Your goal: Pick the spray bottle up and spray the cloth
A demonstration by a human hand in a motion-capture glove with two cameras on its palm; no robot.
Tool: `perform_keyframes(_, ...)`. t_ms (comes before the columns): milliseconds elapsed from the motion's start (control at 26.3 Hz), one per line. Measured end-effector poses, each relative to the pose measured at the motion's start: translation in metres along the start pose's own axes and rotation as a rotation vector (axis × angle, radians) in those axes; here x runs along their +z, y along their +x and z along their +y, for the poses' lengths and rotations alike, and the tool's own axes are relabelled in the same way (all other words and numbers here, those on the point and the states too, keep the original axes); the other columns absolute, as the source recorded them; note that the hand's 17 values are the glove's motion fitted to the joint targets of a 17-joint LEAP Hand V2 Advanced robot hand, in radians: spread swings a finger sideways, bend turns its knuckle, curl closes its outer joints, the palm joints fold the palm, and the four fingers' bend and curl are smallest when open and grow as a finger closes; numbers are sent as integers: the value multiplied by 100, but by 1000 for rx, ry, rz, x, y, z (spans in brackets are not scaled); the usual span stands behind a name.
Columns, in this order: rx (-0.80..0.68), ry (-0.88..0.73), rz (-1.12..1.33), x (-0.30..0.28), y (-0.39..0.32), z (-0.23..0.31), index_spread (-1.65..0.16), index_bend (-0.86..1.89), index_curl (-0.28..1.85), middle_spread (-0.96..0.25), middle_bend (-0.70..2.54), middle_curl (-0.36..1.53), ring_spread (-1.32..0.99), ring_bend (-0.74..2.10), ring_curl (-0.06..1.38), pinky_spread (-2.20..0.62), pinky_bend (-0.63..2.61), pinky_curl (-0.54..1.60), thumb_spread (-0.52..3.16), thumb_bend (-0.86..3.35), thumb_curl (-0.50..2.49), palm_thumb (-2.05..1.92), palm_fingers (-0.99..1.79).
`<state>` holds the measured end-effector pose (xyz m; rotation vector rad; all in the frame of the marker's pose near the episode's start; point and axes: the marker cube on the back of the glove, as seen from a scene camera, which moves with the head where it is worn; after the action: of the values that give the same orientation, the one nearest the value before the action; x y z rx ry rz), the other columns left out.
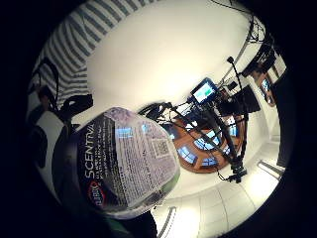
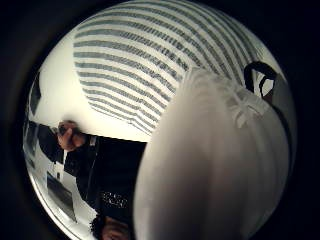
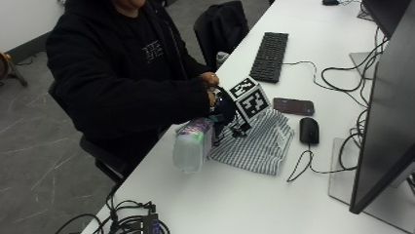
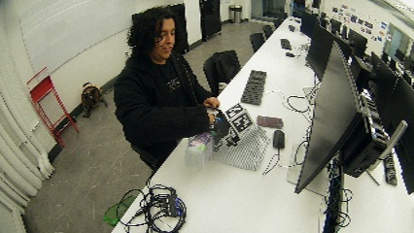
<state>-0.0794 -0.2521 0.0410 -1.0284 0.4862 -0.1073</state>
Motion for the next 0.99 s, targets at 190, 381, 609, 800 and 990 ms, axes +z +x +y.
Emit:
perform_keyframes(190, -1, 6, 5, 0, 0, -2, -29, 24, 52, -22, 51, 52, -23, 74, 47, -32, 44, 38, 41, -4, 72, 91, 137)
perform_keyframes(381, -63, 123, -85, -21, 0, 14, -29, 24, 52, -22, 51, 52, -23, 74, 46, -32, 43, 38, 41, -4, 73, 91, 137)
perform_keyframes(609, -260, 412, -282, -78, 1, 53, -29, 23, 53, -22, 51, 52, -23, 73, 46, -32, 43, 38, 40, -4, 73, 91, 137)
perform_keyframes(800, -496, 693, -546, -132, -3, 74, -29, 23, 53, -22, 50, 52, -22, 73, 47, -32, 43, 38, 40, -4, 74, 91, 137)
perform_keyframes(990, -716, 944, -911, -170, -13, 74, -29, 23, 53, -22, 50, 52, -22, 73, 46, -32, 42, 38, 40, -4, 74, 91, 136)
